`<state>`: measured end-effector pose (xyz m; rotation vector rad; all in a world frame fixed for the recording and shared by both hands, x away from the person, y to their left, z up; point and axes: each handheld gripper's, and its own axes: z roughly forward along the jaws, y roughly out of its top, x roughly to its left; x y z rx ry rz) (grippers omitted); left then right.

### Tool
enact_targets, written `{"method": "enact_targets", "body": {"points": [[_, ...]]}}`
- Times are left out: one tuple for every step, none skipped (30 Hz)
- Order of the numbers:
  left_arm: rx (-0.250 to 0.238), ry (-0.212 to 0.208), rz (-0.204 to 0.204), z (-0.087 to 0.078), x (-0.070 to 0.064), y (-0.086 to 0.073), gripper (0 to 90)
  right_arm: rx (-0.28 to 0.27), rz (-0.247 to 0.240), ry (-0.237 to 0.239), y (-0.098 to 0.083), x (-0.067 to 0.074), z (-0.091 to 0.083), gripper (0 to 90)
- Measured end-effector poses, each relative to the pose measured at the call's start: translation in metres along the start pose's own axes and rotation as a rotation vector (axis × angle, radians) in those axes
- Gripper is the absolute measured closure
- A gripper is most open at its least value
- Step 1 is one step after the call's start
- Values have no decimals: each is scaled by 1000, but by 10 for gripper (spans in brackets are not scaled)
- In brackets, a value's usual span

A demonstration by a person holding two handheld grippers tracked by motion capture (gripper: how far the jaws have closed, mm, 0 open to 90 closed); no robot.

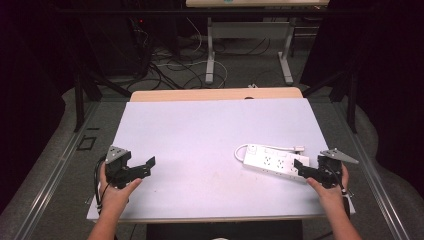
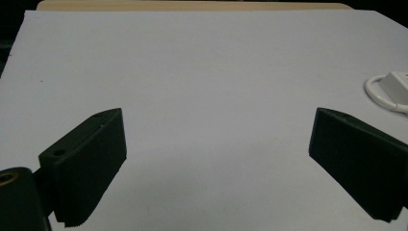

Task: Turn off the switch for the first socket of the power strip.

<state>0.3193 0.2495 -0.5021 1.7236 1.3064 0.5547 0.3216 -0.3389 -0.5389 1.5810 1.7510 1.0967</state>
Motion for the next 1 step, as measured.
{"method": "enact_targets", "body": {"points": [[1, -1, -1, 0, 0, 0, 58, 2, 0, 1, 0, 0, 0, 68]]}}
